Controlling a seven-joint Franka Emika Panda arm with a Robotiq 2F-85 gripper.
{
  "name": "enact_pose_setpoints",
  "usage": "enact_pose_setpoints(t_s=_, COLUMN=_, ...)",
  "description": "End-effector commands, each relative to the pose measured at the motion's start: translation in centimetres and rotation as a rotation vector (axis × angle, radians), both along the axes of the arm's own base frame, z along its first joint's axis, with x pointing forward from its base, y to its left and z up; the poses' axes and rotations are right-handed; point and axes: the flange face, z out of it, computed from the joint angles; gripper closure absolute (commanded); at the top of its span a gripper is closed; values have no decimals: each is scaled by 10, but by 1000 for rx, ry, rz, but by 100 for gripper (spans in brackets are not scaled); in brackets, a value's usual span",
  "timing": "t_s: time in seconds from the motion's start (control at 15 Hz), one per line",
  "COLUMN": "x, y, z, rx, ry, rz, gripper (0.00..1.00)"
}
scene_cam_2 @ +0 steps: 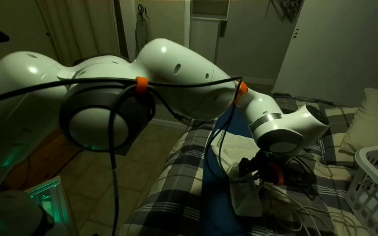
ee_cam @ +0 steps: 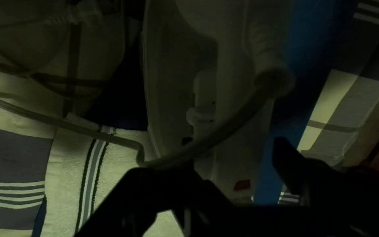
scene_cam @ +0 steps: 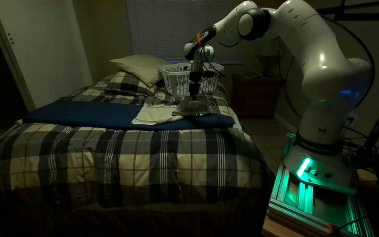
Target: Use the pressing iron to straighten the towel
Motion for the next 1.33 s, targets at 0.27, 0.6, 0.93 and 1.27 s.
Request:
enact_pose_setpoints(t_s=0.27, x=-3, y=14, z=-12, rx=17, ry=28, rz=50, gripper=88)
enact_pose_setpoints(t_s=0.6, x=-6, y=23, z=-11, rx=46, ry=53, rz=64, gripper=88)
enact_pose_setpoints(t_s=0.93, x=-8, y=43, z=-15, rx=92, ry=113, rz=93, gripper=88)
enact_pose_setpoints(t_s=1.27, x=-10, y=58, z=-18, rx=132, ry=181, rz=118, gripper=88)
